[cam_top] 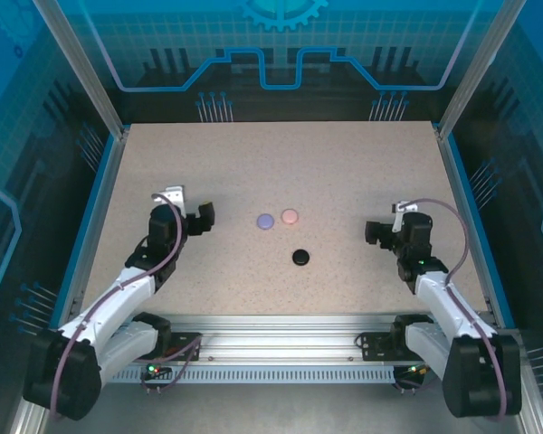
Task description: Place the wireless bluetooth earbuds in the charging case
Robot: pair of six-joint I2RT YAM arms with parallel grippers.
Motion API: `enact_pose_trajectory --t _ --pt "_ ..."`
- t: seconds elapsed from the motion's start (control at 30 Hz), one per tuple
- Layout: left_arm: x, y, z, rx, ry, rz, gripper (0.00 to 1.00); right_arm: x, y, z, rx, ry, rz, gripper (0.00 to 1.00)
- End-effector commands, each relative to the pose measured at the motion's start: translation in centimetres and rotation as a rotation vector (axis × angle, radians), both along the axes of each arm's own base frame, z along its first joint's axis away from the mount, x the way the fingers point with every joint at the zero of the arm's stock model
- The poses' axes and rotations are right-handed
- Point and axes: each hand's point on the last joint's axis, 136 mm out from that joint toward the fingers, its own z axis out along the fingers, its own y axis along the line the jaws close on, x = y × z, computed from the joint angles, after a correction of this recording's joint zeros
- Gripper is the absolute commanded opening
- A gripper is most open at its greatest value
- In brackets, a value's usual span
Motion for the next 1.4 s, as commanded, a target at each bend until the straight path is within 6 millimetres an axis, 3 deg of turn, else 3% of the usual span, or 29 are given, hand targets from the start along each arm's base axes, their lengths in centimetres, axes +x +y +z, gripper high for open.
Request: enact_pose_trajectory --t 0.0,0.3,0.47,0.53,0.63,0.73,0.9,1.37 --pt "0.3 2.3 0.3 0.066 -0.073 0.066 0.99 3.9 0.3 5.0 0.005 -0.297 0.038 1.0" --pt "1.7 1.5 -2.7 0.132 -0.157 -0.041 0.99 6.7 1.2 2.6 -0.016 -0.302 0.115 1.0" --pt "3.2 0.3 -2.3 0.184 -0.273 -0.117 0.99 7.8 2.2 0.5 -0.031 -0.258 0.157 1.0" --pt "3.8 0.4 -3.5 0.176 -0.241 -0.119 0.99 8.5 2.8 -0.2 -0.05 -0.213 0.185 1.0" --pt "4.2 0.5 -5.2 0.166 -0.25 -0.134 0.99 8.7 3.4 -0.3 -0.083 -0.203 0.193 1.0" --pt "4.1 1.8 -5.0 0.134 -0.258 -0.073 0.99 8.7 3.4 -0.3 -0.084 -0.2 0.193 1.0" --pt "6.9 3.3 -6.3 0.077 -0.084 -0.028 0.99 8.7 3.6 -0.2 -0.09 -0.202 0.198 1.0" --pt "6.7 3.7 -6.3 0.046 -0.099 -0.032 0.99 8.7 3.7 -0.3 -0.091 -0.199 0.202 1.0"
